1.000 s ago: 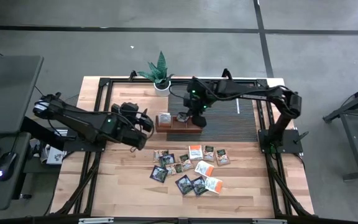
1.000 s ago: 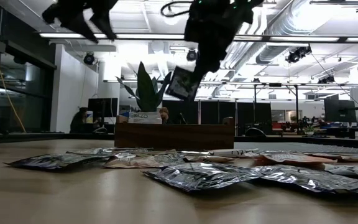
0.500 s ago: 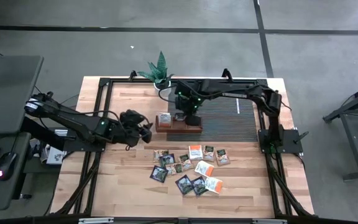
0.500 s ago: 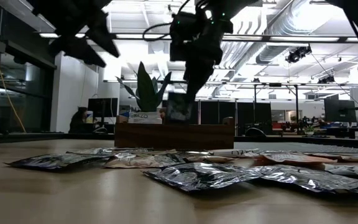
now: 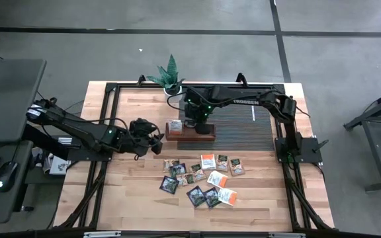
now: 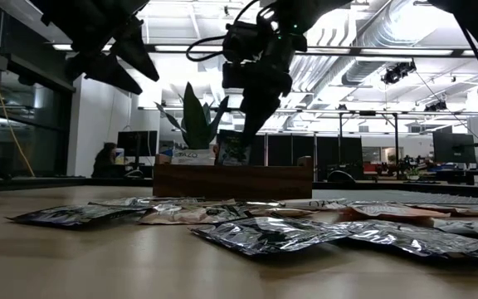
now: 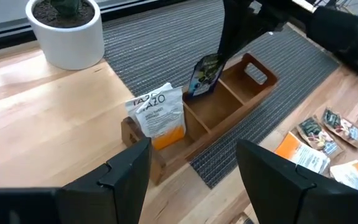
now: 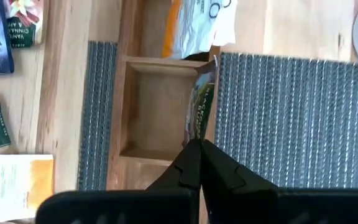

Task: Pick & Place Tea
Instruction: Put the blue tea bag into the middle section of the wooden organizer

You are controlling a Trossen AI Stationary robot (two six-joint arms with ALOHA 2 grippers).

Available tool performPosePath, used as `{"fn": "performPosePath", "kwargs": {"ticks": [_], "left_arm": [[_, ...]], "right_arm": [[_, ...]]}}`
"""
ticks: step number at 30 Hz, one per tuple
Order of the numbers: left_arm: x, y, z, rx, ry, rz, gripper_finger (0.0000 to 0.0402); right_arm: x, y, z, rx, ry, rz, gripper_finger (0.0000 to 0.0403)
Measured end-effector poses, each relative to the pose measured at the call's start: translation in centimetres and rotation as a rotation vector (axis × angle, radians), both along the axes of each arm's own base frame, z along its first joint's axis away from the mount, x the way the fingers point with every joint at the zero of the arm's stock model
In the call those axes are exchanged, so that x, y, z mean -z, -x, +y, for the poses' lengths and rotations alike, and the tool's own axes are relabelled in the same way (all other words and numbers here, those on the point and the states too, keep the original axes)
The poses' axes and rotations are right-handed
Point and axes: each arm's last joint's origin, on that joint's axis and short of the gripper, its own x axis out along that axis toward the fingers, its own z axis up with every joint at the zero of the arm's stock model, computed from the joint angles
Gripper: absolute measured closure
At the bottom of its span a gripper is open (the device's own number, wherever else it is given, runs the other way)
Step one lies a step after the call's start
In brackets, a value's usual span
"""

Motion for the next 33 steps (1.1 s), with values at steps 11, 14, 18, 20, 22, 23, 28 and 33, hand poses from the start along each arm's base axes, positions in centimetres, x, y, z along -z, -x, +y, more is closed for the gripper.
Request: {"fn": "performPosePath", "kwargs": {"ticks": [11,14,18,20,22,23,28,33], "left_arm": [[0.0,0.0,0.0,0.000,-0.002,0.007,0.0170],[0.0,0.0,0.0,0.000,-0.002,0.008,0.0170],[0.1,0.0,0.0,0.005,-0.001,0.011,0.0170],[0.1,0.0,0.0,0.024,-0.001,0.022,0.0170],[0.1,0.0,-0.1,0.034,0.005,0.027,0.0170],[0.1,0.0,-0.1,0.040,0.009,0.029,0.0170],[0.2,0.0,-0.1,0.062,0.028,0.042,0.0170],[0.5,-0.2,-0.4,0.124,0.058,0.071,0.0170]], "right_arm": [[0.0,0.0,0.1,-0.027,0.008,-0.002,0.0360],[0.0,0.0,0.1,-0.023,0.006,-0.003,0.0335],[0.0,-0.1,0.0,-0.002,-0.002,-0.010,0.0303],[-0.1,0.0,0.1,0.015,-0.009,-0.010,0.0290],[-0.3,0.1,0.1,0.028,-0.016,-0.007,0.0282],[-0.6,0.2,0.1,0.037,-0.024,-0.009,0.0279],[-2.5,1.0,0.7,0.059,-0.053,-0.032,0.0274],[-5.1,1.7,2.2,0.056,-0.102,-0.100,0.0274]]}}
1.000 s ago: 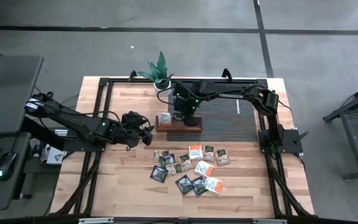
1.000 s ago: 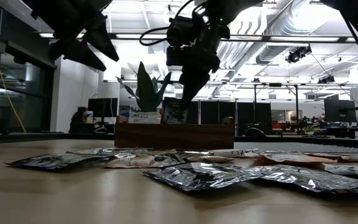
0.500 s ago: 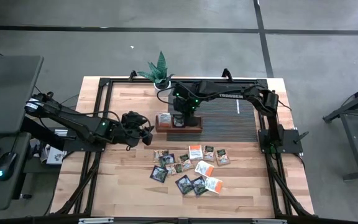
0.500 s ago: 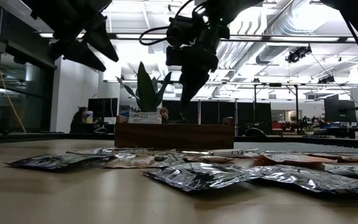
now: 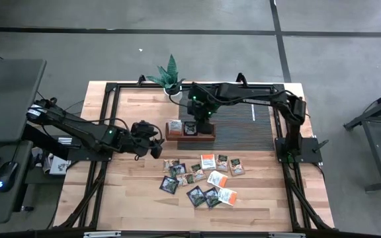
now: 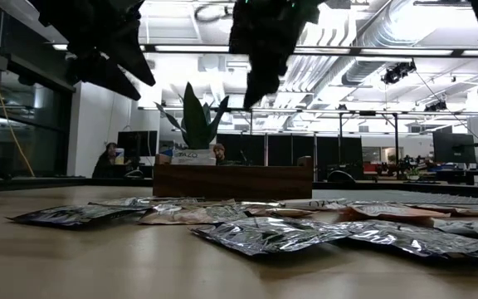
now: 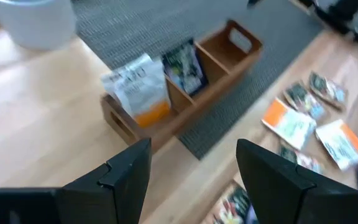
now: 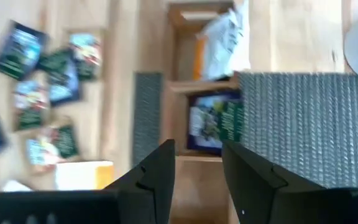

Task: Pick & Place Tea
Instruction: Put the blue tea bag into the middle section of the wooden organizer

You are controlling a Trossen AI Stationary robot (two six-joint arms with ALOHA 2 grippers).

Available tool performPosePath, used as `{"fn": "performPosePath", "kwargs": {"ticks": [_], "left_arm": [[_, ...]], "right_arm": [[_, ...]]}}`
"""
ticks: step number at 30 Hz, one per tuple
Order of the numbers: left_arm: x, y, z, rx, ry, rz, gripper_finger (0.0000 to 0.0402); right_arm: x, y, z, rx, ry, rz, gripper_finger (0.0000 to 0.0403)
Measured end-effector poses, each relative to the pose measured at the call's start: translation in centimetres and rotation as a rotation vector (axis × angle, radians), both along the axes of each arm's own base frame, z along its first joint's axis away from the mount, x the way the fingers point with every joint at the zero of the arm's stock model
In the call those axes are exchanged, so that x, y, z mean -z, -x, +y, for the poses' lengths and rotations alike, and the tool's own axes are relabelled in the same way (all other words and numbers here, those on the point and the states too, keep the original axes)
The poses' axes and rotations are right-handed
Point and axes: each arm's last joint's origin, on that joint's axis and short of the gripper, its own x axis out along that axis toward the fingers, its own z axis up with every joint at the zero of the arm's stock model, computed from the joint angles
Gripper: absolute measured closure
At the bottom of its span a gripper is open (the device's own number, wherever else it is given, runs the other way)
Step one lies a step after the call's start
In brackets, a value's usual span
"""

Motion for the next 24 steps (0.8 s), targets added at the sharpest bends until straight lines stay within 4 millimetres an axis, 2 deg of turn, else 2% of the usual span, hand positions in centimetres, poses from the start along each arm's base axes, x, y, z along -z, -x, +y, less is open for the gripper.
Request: {"fn": "performPosePath", "kwargs": {"ticks": [3,7,11,15,19,24], "left_arm": [[0.5,-0.2,-0.2,0.042,0.016,0.040,0.0170],[0.9,-0.6,-0.5,0.097,0.041,0.047,0.0170],[2.6,-0.5,-0.6,0.139,0.089,0.027,0.0170],[4.6,-0.2,-0.9,0.214,0.222,0.002,0.0170],[5.3,0.0,-1.9,0.294,0.343,-0.053,0.0170],[5.6,0.9,-3.7,0.350,0.325,-0.026,0.0170]], "right_arm": [[-0.7,0.0,1.7,-0.028,-0.006,-0.018,0.0274],[-0.8,-0.4,4.1,-0.063,-0.021,-0.013,0.0274],[-0.7,-0.7,6.1,-0.066,-0.025,-0.008,0.0274],[-0.6,-0.8,7.2,-0.028,-0.038,0.009,0.0274],[-0.4,-0.5,8.0,0.027,-0.048,0.061,0.0274],[-0.2,0.0,9.7,0.008,-0.057,0.117,0.0274]]}}
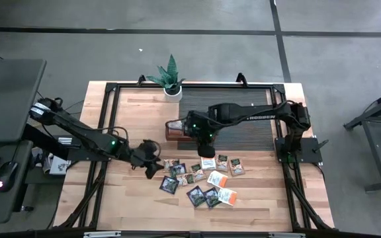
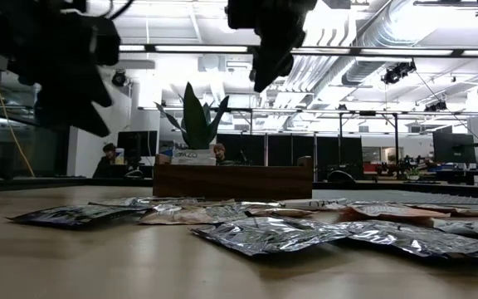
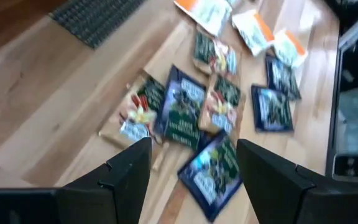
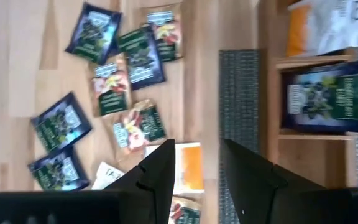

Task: Pick & Place Tea
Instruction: Put the blue tea bag into the middle section of the wooden organizer

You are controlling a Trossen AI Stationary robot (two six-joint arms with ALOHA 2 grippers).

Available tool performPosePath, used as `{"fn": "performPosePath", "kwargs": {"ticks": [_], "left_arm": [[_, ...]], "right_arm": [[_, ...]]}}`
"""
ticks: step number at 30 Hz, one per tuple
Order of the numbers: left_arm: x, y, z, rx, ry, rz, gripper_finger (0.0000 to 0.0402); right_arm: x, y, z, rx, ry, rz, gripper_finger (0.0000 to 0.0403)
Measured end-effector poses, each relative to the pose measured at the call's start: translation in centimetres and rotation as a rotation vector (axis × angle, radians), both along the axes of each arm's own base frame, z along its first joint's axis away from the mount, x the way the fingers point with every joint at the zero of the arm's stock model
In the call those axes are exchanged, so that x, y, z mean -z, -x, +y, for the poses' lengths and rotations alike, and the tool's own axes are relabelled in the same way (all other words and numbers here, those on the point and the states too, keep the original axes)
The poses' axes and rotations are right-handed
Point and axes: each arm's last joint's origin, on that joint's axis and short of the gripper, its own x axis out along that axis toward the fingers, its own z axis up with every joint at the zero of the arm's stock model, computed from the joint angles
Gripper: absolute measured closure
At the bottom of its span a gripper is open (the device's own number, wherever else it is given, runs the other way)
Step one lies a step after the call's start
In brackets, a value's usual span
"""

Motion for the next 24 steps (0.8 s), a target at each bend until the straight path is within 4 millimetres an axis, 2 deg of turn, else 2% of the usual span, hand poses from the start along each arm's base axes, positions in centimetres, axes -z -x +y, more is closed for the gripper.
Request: {"fn": "performPosePath", "kwargs": {"ticks": [5,9,12,17,24], "left_arm": [[0.3,1.0,-1.9,0.074,0.018,0.023,0.0170],[1.3,1.2,-3.1,0.084,0.038,0.069,0.0170],[1.8,1.4,-4.2,0.100,0.062,0.085,0.0170],[3.3,0.6,-5.3,0.036,0.107,0.088,0.0170],[4.5,-0.5,-6.2,-0.055,0.177,0.112,0.0170]], "right_arm": [[0.0,0.0,2.1,0.003,-0.018,0.003,0.0274],[0.1,0.1,4.0,0.032,-0.023,0.009,0.0274],[1.1,0.2,6.0,0.039,-0.028,-0.023,0.0274],[4.1,0.9,9.2,0.117,-0.126,-0.069,0.0274],[5.9,2.0,14.4,0.308,-0.316,-0.282,0.0274]]}}
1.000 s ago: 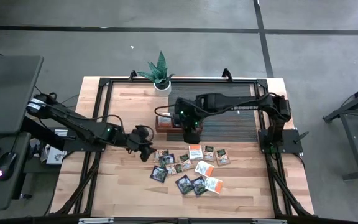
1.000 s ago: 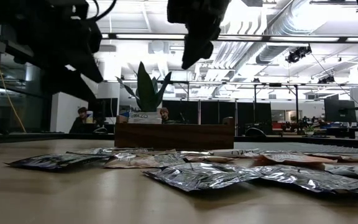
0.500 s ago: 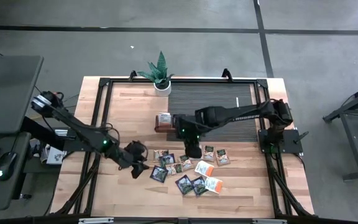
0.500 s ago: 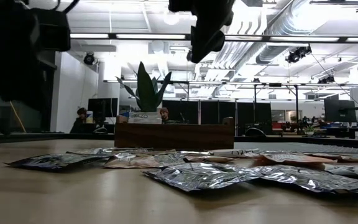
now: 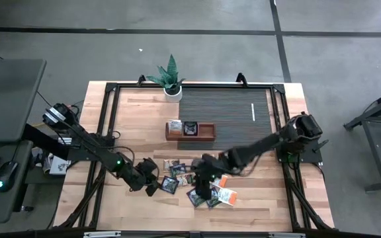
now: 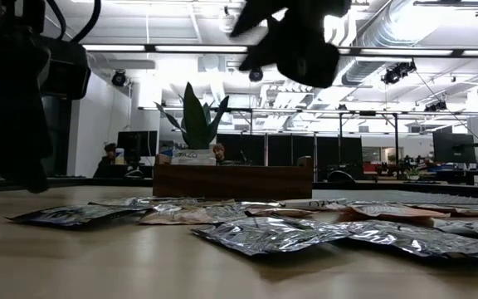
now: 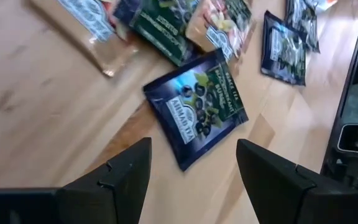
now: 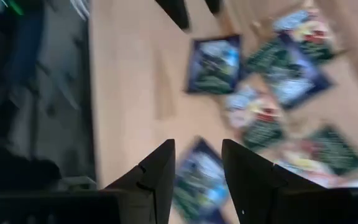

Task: Pick & Place Tea
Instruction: Put the blue tea bag into the middle section of the wooden organizer

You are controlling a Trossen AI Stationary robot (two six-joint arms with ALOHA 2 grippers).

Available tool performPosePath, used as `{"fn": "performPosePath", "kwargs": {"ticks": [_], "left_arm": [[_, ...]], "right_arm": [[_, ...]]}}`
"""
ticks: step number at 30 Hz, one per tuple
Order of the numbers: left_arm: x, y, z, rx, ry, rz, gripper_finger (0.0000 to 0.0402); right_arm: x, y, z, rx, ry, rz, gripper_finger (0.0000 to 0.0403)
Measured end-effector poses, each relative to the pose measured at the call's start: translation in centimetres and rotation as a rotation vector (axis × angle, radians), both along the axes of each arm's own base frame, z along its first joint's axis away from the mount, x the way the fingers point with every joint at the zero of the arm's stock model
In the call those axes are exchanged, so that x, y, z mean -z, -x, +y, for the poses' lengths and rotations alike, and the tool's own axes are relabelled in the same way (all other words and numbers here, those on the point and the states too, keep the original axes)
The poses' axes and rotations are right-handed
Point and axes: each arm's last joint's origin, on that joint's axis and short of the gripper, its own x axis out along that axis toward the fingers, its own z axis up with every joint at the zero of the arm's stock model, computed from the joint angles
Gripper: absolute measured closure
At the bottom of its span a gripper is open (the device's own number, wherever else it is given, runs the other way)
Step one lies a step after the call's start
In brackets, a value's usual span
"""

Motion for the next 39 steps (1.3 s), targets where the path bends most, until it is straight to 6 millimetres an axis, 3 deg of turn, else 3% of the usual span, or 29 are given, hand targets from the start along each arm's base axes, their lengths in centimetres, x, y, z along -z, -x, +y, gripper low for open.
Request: {"fn": "performPosePath", "kwargs": {"ticks": [6,11,15,20,31,39], "left_arm": [[0.8,-0.7,-0.6,0.018,-0.002,0.043,0.0170],[1.6,-0.9,-0.8,-0.031,0.013,0.075,0.0170],[1.7,-0.9,-0.7,-0.062,0.024,0.080,0.0170],[1.8,-1.1,-0.4,-0.148,0.078,0.094,0.0170],[1.9,-1.0,-0.4,-0.171,0.104,0.106,0.0170],[2.2,-2.0,0.6,-0.172,0.187,0.158,0.0170]], "right_arm": [[0.8,1.0,3.5,0.266,-0.209,-0.199,0.0274],[1.3,2.0,4.7,0.411,-0.274,-0.204,0.0274],[1.5,2.0,4.8,0.415,-0.301,-0.183,0.0274],[1.9,1.6,4.2,0.549,-0.358,-0.184,0.0274],[6.8,-0.2,4.8,0.672,-0.564,-0.109,0.0274],[7.3,-0.3,4.8,0.694,-0.563,-0.113,0.0274]]}}
